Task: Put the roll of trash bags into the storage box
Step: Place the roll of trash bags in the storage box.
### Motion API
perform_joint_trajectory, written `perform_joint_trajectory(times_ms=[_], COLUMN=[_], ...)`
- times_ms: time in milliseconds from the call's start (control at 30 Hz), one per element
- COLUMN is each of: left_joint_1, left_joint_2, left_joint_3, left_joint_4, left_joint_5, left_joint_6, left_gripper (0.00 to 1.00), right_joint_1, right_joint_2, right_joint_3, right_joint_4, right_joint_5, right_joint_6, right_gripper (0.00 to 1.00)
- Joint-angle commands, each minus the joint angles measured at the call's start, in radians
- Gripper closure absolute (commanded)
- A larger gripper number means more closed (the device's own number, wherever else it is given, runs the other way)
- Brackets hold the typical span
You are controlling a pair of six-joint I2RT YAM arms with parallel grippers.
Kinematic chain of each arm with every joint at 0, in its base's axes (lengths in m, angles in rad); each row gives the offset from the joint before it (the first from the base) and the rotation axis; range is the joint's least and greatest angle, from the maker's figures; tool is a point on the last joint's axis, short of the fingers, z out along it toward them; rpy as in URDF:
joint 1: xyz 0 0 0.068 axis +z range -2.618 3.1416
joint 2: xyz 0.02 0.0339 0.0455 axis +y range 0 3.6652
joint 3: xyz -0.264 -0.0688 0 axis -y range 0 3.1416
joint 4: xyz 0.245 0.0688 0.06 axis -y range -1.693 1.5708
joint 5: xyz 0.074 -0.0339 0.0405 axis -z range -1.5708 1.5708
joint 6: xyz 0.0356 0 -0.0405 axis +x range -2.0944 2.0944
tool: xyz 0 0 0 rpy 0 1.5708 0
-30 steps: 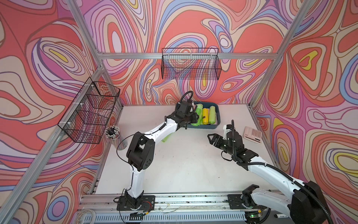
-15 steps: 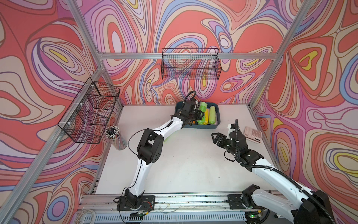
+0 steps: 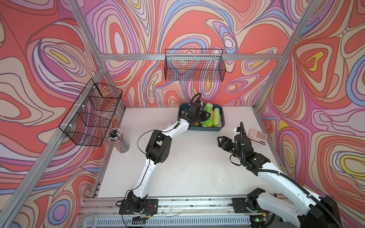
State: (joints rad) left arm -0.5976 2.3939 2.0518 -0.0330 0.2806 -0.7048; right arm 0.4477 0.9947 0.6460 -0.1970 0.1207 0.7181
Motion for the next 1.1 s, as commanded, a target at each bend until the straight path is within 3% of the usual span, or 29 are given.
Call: perform_joint_trajectory(times_ms=[0, 267, 433, 533, 733, 867, 967, 1067], left_joint_1=[-0.001, 0.012, 0.016, 0.018, 0.018, 0.019, 0.019, 0.018], left_joint_2=[0.027, 0.092, 0.183, 0.186, 0.153, 0.135, 0.136, 0.132], left_joint_3=[0.048, 0.149, 0.319, 0.322, 0.289, 0.263, 0.255, 0.254], left_joint_4=[0.036, -0.028, -0.176, -0.185, -0.198, -0.188, -0.177, -0.179], left_joint_5=[-0.018, -0.052, -0.056, -0.060, -0.072, -0.082, -0.058, -0.042], left_joint_6=[-0.009, 0.028, 0.073, 0.073, 0.096, 0.107, 0.114, 0.119], left_gripper=[0.89, 0.89, 0.87, 0.79, 0.77, 0.62, 0.60, 0.51], right_joint_1=[0.005, 0.004, 0.004, 0.005, 0.005, 0.005, 0.004, 0.005], right_joint_2=[-0.010, -0.008, -0.008, -0.006, 0.001, 0.011, 0.016, 0.012], right_joint_3=[0.023, 0.017, 0.012, 0.012, 0.012, 0.014, 0.017, 0.018], right_joint_4=[-0.014, -0.016, -0.015, -0.016, -0.011, -0.007, -0.008, -0.014], right_joint_5=[0.022, 0.021, 0.021, 0.025, 0.028, 0.026, 0.022, 0.023], right_joint_6=[-0.011, -0.013, -0.011, -0.014, -0.015, -0.014, -0.014, -0.014], right_gripper=[0.16, 0.16, 0.16, 0.16, 0.16, 0.16, 0.15, 0.16])
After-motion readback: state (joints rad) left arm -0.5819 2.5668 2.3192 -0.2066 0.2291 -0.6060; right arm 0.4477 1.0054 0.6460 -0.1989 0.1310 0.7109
